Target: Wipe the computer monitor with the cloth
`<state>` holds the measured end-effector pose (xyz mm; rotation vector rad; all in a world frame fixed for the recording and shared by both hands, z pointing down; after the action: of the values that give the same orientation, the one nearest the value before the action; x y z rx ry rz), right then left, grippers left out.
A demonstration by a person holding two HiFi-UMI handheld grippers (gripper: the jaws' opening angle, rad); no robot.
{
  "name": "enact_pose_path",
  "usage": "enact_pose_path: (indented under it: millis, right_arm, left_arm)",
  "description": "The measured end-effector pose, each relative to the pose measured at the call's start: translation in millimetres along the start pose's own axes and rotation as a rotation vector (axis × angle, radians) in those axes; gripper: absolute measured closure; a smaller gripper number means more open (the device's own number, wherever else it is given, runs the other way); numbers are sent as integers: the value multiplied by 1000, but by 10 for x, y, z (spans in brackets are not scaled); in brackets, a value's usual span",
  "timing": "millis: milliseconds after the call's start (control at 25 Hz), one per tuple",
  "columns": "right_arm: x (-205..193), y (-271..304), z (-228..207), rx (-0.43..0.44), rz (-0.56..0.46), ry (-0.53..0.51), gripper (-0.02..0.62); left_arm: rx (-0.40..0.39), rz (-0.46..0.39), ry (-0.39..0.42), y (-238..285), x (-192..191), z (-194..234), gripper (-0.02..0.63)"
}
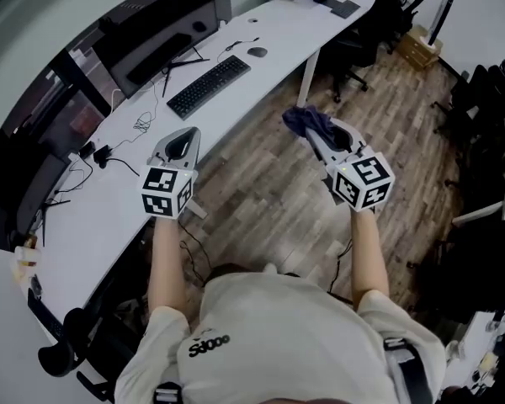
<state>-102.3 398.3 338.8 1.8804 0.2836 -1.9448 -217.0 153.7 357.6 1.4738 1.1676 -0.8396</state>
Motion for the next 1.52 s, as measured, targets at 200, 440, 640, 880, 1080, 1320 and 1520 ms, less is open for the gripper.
enact_pose_path:
  millis: [200, 440, 640, 880, 1080, 1320, 1520]
  right_arm:
    - [-84, -55, -231, 7, 5, -4, 489]
    - [-116, 17, -486, -1, 3, 17, 489]
    - [-172, 256, -577, 6, 19, 35, 489]
    - [-106, 680, -768, -3, 6, 44, 489]
    - [17, 1235, -944, -8, 12, 24, 489]
    - [382, 2027, -1136, -24, 5, 3, 489]
    - [554, 2699, -1359, -47, 9, 17, 489]
  left_arm:
    - [5, 16, 3, 137, 20, -176, 588]
    - [20, 21, -7, 315, 58, -152, 588]
    - [26, 38, -22, 479, -34, 1, 588]
    - [33, 35, -31, 823, -86, 376, 588]
    - [10, 42, -36, 1249, -111, 829, 588]
    - [26, 8, -83, 1744, -27, 1562, 588]
    - [28, 6, -64, 2164, 4, 2143, 589]
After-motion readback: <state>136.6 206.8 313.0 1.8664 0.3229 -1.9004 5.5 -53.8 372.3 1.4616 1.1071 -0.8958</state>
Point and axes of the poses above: the fingertips, and each gripper's own axes: y forward along the fingers, z to its left, x out of its top, the point moved 3 cm from there along -y, backward along the fingers, and after that the axes turned 5 degrees about z, right-handed, at the moved point
